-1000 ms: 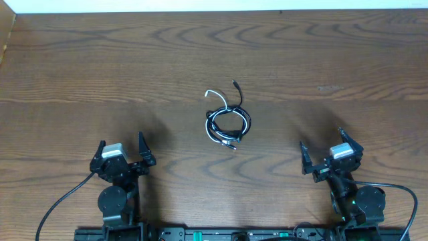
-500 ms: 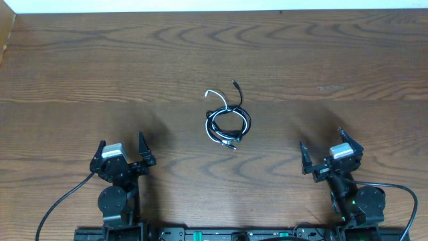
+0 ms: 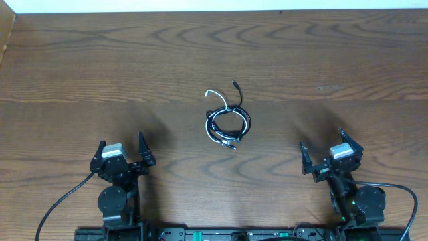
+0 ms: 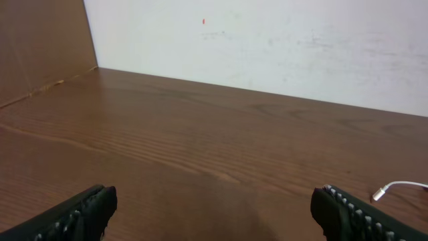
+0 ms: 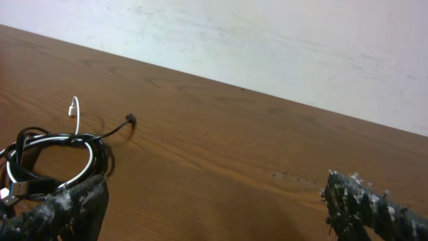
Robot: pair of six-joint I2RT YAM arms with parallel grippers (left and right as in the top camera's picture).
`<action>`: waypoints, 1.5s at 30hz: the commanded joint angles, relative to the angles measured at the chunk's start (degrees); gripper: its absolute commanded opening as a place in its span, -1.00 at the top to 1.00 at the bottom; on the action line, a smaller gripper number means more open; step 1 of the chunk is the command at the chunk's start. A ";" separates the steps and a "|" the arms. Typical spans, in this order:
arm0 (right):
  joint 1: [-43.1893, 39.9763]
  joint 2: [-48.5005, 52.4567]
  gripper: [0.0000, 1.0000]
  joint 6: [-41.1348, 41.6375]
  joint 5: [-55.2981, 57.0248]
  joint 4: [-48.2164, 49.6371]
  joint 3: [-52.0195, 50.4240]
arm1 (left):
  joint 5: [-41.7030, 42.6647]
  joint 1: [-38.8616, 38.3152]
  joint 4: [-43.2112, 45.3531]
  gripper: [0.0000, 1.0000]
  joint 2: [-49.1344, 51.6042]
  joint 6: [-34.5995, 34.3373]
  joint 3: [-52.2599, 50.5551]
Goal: Untangle cables
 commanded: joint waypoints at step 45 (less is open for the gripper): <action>-0.35 -0.11 -0.98 0.17 0.13 -0.24 -0.04 | -0.55 0.28 -2.51 -0.95 -0.28 1.01 -0.94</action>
